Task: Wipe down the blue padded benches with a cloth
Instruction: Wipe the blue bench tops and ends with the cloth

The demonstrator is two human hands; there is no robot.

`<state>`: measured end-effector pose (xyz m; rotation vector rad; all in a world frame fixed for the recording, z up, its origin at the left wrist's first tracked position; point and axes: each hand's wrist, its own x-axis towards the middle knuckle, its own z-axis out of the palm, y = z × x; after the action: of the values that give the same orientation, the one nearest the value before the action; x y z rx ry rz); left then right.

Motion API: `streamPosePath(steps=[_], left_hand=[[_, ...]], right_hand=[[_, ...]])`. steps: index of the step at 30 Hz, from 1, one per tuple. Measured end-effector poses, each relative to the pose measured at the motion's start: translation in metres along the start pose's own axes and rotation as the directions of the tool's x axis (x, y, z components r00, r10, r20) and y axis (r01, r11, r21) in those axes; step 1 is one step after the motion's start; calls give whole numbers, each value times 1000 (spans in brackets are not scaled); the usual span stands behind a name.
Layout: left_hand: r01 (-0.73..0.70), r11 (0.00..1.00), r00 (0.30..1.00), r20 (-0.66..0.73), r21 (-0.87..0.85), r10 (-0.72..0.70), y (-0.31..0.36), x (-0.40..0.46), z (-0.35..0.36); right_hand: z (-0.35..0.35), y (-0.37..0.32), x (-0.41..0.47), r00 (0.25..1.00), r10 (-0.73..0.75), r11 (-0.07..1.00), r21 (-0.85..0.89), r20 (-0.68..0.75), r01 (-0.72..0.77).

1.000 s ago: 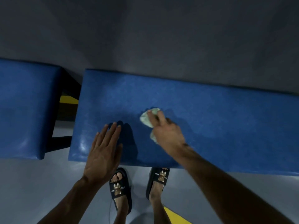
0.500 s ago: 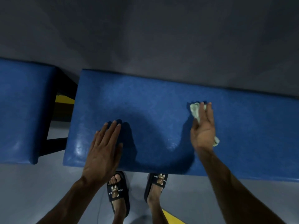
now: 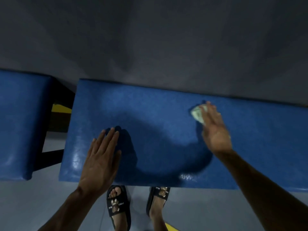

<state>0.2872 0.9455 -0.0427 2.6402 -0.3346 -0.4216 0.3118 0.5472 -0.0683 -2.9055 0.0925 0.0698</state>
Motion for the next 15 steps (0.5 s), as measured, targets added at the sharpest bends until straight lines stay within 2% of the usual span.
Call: streamPosePath(steps=[1, 3, 5, 6, 8, 10, 13, 15], left_hand=[[2, 1000, 1000, 1, 1, -2, 0, 1, 0], [8, 1000, 1000, 7, -1, -8, -1, 3, -1], [8, 1000, 1000, 17, 1, -8, 0, 3, -1], [6, 1000, 1000, 20, 3, -6, 0, 4, -1], [2, 1000, 1000, 19, 5, -3, 1, 8, -1], [8, 1000, 1000, 14, 7, -9, 3, 11, 0], [2, 1000, 1000, 17, 8, -2, 8, 14, 1], [-8, 1000, 1000, 21, 8, 7, 11, 15, 2]], right_hand=[[-3, 11, -3, 992, 126, 990, 60, -22, -125], [2, 0, -1, 922, 373, 911, 225, -100, -345], [11, -43, 10, 846, 511, 833, 331, -153, -443], [15, -68, 17, 849, 508, 829, 348, -144, -437], [21, -117, 29, 929, 360, 891, 324, -84, -316], [33, -148, 36, 990, 112, 971, 219, -82, -92], [33, -141, 41, 975, -219, 969, 112, -33, 221], [22, -103, 45, 939, -344, 937, 60, -7, 344]])
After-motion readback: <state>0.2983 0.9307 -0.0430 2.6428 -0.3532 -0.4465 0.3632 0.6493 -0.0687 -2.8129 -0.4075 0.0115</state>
